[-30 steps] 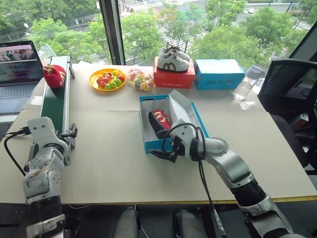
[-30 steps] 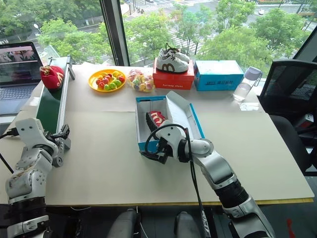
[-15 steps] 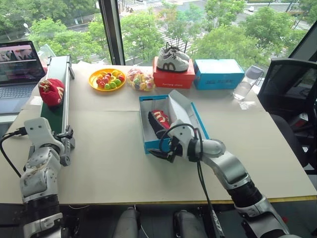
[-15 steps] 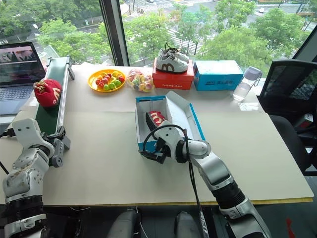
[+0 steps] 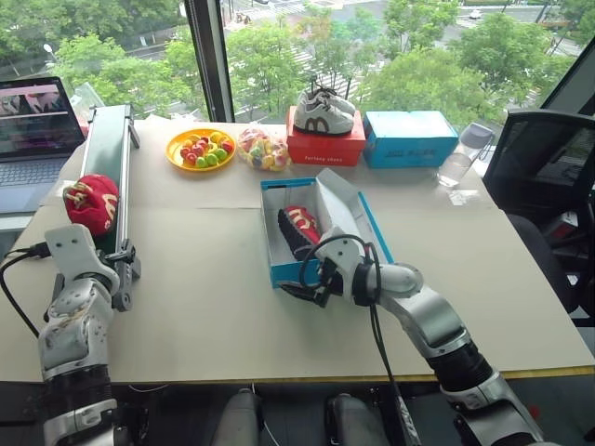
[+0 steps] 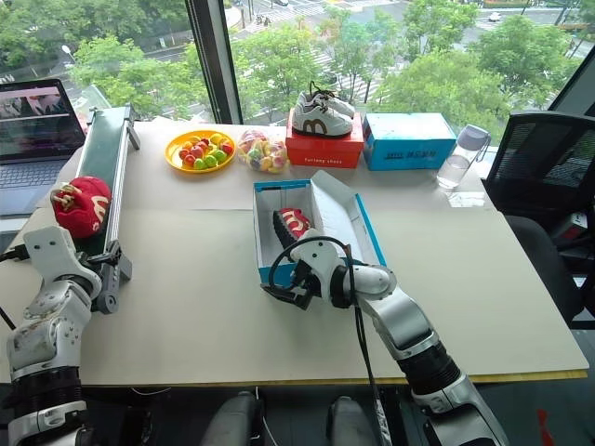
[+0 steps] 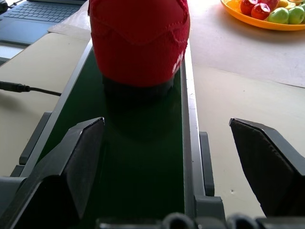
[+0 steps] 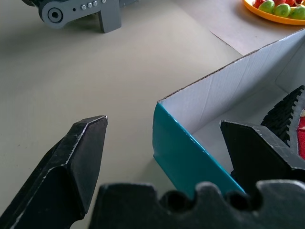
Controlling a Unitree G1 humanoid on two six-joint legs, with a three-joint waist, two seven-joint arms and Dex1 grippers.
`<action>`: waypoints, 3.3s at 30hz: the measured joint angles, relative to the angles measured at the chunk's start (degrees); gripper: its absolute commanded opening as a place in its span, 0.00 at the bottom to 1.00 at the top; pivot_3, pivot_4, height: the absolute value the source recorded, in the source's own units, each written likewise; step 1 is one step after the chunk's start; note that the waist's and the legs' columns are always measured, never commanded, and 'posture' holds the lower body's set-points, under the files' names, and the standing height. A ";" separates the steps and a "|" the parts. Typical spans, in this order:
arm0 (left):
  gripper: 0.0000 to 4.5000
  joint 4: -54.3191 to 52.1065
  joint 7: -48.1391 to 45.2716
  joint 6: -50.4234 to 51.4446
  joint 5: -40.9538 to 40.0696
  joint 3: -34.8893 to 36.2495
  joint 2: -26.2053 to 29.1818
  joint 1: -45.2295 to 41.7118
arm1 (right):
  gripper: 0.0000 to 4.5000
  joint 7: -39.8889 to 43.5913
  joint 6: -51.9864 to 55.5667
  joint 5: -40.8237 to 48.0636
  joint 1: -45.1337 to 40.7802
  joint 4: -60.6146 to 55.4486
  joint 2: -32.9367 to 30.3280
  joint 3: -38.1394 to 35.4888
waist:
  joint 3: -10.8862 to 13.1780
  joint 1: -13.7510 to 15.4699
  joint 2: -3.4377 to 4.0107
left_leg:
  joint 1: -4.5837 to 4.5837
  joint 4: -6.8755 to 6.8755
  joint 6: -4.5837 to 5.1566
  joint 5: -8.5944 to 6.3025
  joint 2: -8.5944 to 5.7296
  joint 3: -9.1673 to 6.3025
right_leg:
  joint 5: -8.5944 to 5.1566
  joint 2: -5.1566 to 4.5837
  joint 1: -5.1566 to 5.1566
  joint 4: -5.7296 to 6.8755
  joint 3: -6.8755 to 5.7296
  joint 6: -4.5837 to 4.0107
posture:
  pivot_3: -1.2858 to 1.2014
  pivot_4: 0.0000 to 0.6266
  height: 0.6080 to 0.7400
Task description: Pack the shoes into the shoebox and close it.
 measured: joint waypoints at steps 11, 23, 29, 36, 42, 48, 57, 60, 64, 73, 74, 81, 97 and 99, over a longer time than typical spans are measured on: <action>0.77 1.27 1.38 -0.36 0.82 0.95 -0.33 -0.05 | 1.00 -0.12 0.00 0.00 0.00 0.00 -0.01 -0.09 | -0.01 0.08 -0.01 | 0.01 0.01 -0.01 -0.01 0.00 -0.01 | 0.00 0.00 0.01 0.02 0.00 0.00 | 0.52 0.24 0.96; 0.59 -13.84 -7.84 -3.35 -16.23 -0.90 -12.45 -4.84 | 1.00 -3.61 -0.41 -0.70 -2.89 3.30 1.71 -3.74 | -0.06 1.27 -0.15 | -0.01 0.18 0.01 0.02 0.00 0.00 | 0.03 -0.02 0.12 0.03 -0.03 0.02 | 0.52 0.24 0.96; 0.59 -21.82 -10.01 11.48 -30.39 -12.42 -17.46 -3.73 | 1.00 -13.64 -23.17 -22.70 -12.81 4.51 -5.11 -0.09 | -0.04 0.87 -0.12 | 0.00 0.20 0.19 0.14 -0.05 0.02 | -0.02 0.04 0.06 0.05 0.10 0.13 | 0.52 0.24 0.96; 0.59 -21.64 -10.43 16.97 -33.67 -16.27 -15.88 -4.41 | 1.00 -19.63 -50.81 -41.17 -12.63 5.81 -12.47 6.65 | -0.04 0.16 -0.14 | 0.07 0.13 0.21 0.15 -0.04 0.00 | -0.07 0.09 0.11 0.04 0.17 0.07 | 0.52 0.24 0.96; 0.59 -21.83 -11.88 17.28 -35.06 -17.24 -15.80 -6.20 | 1.00 -22.23 -57.21 -45.70 -12.89 14.06 -12.65 7.14 | -0.04 -0.02 -0.14 | 0.08 0.27 0.21 0.15 -0.04 -0.01 | -0.03 0.07 0.19 0.04 0.18 0.11 | 0.52 0.24 0.96; 0.59 -22.20 -12.12 18.06 -35.06 -19.20 -15.48 -5.25 | 1.00 -30.29 -58.87 -52.41 -19.40 24.72 -12.64 5.98 | -0.04 -0.16 -0.14 | 0.08 0.25 0.21 0.15 -0.04 0.01 | -0.02 0.08 0.15 0.06 0.22 0.10 | 0.52 0.24 0.96; 0.59 -22.70 -12.21 17.73 -34.24 -19.54 -14.70 -4.83 | 0.53 -31.75 -60.59 -52.46 -19.71 26.86 -12.11 3.93 | -0.04 -0.11 -0.14 | 0.08 0.20 0.21 0.15 -0.05 0.01 | -0.03 0.08 0.16 0.02 0.24 0.10 | 0.52 0.24 0.96; 0.59 -22.66 -12.12 17.69 -33.65 -19.52 -14.66 -4.82 | 0.31 -30.84 -60.42 -52.28 -19.28 26.08 -11.80 3.84 | -0.04 -0.12 -0.14 | 0.08 0.22 0.21 0.16 -0.05 0.01 | -0.02 0.08 0.17 0.04 0.24 0.10 | 0.52 0.24 0.96; 0.59 -22.67 -12.33 17.67 -33.48 -19.52 -14.64 -4.82 | 0.31 -28.65 -58.94 -51.95 -18.05 24.25 -10.99 2.64 | -0.04 -0.10 -0.14 | 0.09 0.22 0.21 0.15 -0.05 0.01 | -0.02 0.08 0.17 0.04 0.24 0.10 | 0.52 0.24 0.96; 0.59 -22.67 -12.81 17.67 -32.12 -19.86 -14.54 -4.40 | 0.31 -25.90 -57.75 -51.56 -16.65 23.36 -8.91 1.20 | -0.04 -0.11 -0.13 | 0.09 0.22 0.21 0.16 -0.05 0.01 | -0.02 0.08 0.17 0.05 0.24 0.10 | 0.52 0.24 0.96; 0.59 -22.67 -13.04 17.61 -31.66 -20.09 -14.29 -4.40 | 0.31 -25.54 -57.70 -51.51 -16.54 23.25 -8.66 1.10 | -0.04 -0.11 -0.13 | 0.09 0.22 0.21 0.16 -0.05 0.01 | -0.02 0.08 0.17 0.04 0.24 0.10 | 0.52 0.24 0.96; 0.59 -22.86 -14.41 17.32 -29.88 -20.68 -13.86 -3.67 | 0.20 -22.93 -57.32 -49.73 -15.03 22.47 -7.70 0.11 | -0.04 -0.12 -0.13 | 0.09 0.22 0.21 0.16 -0.05 0.01 | -0.02 0.08 0.16 0.06 0.24 0.10 | 0.52 0.24 0.96; 0.89 -25.74 -15.56 11.10 -23.11 -20.87 -12.98 -2.80 | 0.05 -18.79 -51.99 -46.54 -11.26 19.68 -2.45 -1.07 | -0.05 -0.13 -0.13 | 0.10 0.23 0.21 0.15 -0.04 0.01 | -0.02 0.08 0.18 0.06 0.24 0.09 | 0.52 0.24 0.96; 0.89 -26.15 -15.49 9.73 -22.07 -20.70 -12.90 -2.32 | 0.05 -18.43 -48.89 -44.79 -10.54 19.10 -0.55 -1.62 | -0.05 -0.17 -0.13 | 0.10 0.22 0.21 0.15 -0.03 0.01 | -0.02 0.09 0.16 0.08 0.24 0.09 | 0.52 0.24 0.96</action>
